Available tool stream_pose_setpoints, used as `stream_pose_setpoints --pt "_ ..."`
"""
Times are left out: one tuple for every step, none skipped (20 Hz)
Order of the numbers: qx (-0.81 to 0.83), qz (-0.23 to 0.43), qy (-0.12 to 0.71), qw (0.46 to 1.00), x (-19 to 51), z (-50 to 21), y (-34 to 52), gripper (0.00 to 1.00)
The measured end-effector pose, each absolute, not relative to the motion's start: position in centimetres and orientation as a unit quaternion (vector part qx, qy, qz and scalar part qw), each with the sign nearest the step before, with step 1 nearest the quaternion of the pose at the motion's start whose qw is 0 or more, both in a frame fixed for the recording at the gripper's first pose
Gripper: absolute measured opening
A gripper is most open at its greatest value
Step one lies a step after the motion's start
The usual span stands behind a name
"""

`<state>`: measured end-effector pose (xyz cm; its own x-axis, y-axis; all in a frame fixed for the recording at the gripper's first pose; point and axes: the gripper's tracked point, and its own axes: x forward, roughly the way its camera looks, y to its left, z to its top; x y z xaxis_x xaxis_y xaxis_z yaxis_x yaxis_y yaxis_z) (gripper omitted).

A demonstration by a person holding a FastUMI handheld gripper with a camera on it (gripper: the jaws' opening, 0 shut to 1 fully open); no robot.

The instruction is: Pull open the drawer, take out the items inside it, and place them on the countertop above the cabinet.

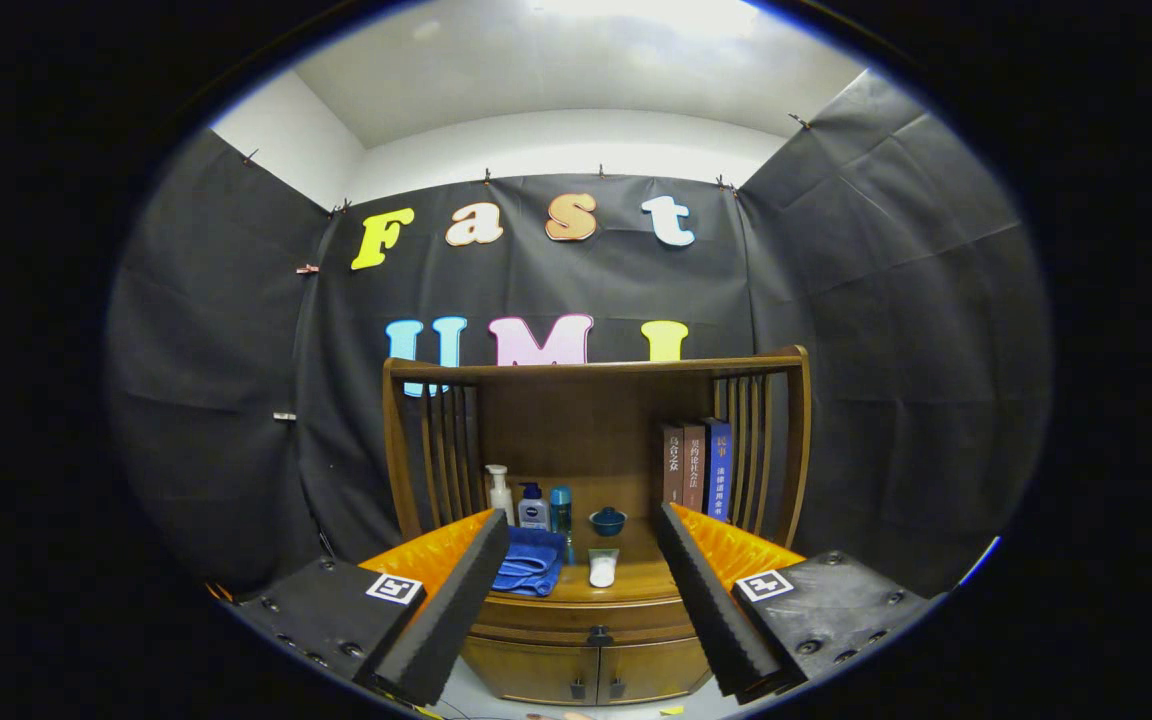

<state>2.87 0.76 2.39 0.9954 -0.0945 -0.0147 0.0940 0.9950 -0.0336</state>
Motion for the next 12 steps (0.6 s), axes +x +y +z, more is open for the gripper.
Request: stream_pose_setpoints --pt "-0.017 -0.047 0.008 0.999 2.89 2.42 0.81 0.98" --pt "-0.017 -0.047 0.009 0.999 2.98 2.34 0.83 0.98" --pt "-0.018 -0.047 0.009 0.999 2.91 2.34 0.88 0.98" --pt "-0.019 -0.047 0.009 0.999 2.9 2.29 0.91 0.98" --pt "-0.019 -0.048 0.009 0.999 2.9 2.29 0.95 0.98" --pt "-0.019 -0.048 0.008 0.999 2.84 2.31 0.96 0.98" --pt "-0.019 -0.049 0.007 0.999 2.8 2.43 0.99 0.98" --pt "-0.019 -0.049 0.006 0.999 2.8 2.54 0.96 0.98" --pt "-0.021 -0.051 0.005 0.998 2.76 2.6 0.92 0.98" --pt "-0.022 -0.051 0.006 0.998 2.72 2.58 0.83 0.98" --pt "-0.022 -0.051 0.006 0.998 2.76 2.65 0.87 0.98" --pt "-0.021 -0.051 0.005 0.998 2.75 2.73 0.83 0.98"
